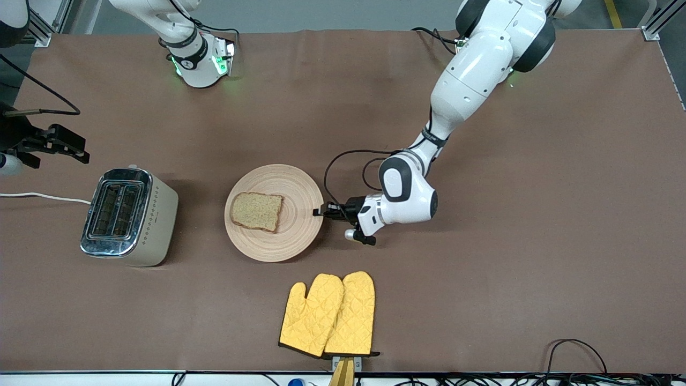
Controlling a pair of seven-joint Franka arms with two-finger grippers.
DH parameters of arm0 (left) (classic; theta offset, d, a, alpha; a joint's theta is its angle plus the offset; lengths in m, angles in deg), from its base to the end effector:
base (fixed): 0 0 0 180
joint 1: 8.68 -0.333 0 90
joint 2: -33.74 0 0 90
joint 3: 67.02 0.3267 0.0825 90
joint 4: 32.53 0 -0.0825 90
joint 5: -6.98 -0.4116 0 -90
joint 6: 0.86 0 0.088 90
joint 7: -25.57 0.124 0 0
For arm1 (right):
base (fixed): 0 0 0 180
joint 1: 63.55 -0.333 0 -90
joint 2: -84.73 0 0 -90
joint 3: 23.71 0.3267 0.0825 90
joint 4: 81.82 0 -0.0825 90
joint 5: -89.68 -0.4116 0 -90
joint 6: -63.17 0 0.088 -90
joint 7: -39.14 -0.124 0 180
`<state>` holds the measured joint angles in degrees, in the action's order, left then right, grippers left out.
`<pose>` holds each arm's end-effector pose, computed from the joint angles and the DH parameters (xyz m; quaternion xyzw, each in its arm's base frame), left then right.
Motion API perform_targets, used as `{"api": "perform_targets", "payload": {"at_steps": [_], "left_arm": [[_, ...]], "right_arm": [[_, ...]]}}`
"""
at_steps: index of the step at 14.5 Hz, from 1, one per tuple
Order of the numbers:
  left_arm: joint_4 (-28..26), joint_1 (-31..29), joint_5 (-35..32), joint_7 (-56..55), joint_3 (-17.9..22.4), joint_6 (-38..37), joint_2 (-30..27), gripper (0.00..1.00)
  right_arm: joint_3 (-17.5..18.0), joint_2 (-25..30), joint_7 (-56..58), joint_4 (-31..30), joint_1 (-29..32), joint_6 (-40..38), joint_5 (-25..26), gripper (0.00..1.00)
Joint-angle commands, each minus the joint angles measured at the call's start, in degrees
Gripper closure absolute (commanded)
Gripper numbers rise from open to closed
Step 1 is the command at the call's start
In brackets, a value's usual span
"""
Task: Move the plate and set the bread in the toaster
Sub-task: 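Push the wooden plate with the left gripper toward the toaster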
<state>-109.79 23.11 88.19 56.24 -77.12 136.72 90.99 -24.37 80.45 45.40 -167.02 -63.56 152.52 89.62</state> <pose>0.5878 -0.5123 0.1135 0.8609 -0.0167 -0.0409 0.5068 0.6052 -0.0065 0.6147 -0.9988 -0.0490 0.0011 0.0002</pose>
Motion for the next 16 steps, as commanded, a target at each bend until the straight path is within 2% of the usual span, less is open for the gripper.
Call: {"api": "perform_targets", "payload": {"at_steps": [1, 3, 5, 6, 7, 10, 14, 16], "left_arm": [[2.46, 0.99, 2.20, 0.53, 0.08, 0.85, 1.29, 0.99], [2.46, 1.52, 2.29, 0.45, 0.08, 2.52, 1.20, 0.92], [2.37, 2.04, 1.94, 0.44, 0.43, 2.79, 1.03, 0.70], [2.20, 1.87, 1.85, 0.27, 0.52, 2.88, 0.85, 0.32], [2.11, 1.69, 1.42, 0.27, 0.70, 2.88, 0.50, 0.02], [1.24, -0.41, -1.29, -0.96, 2.45, 2.70, -1.69, 0.00], [-5.78, -6.99, -14.28, -6.58, 3.69, 1.39, -9.33, 0.00], [-8.34, -10.68, -20.35, -8.51, 3.77, -2.20, -13.02, 0.00]], "right_arm": [[-0.13, 0.86, -0.28, -1.37, 0.01, -0.23, -1.43, 0.00], [-0.22, 0.77, -0.37, -3.82, -0.07, 0.90, -1.52, 0.00], [-0.14, 0.77, -0.37, -5.76, -0.43, 4.24, -1.87, 0.00], [-0.05, 0.77, -0.80, -6.81, -0.60, 5.29, -1.87, 0.00], [-0.05, 0.77, -2.98, -7.78, -1.39, 6.09, -1.87, 0.00], [-0.05, 0.77, -6.96, -10.85, -3.24, 9.60, -1.87, 0.00], [-0.05, 0.77, -10.72, -18.85, -5.25, 19.52, -3.01, 0.00], [-0.05, 0.77, -13.19, -21.14, -7.01, 22.87, -3.01, 0.00]]}}
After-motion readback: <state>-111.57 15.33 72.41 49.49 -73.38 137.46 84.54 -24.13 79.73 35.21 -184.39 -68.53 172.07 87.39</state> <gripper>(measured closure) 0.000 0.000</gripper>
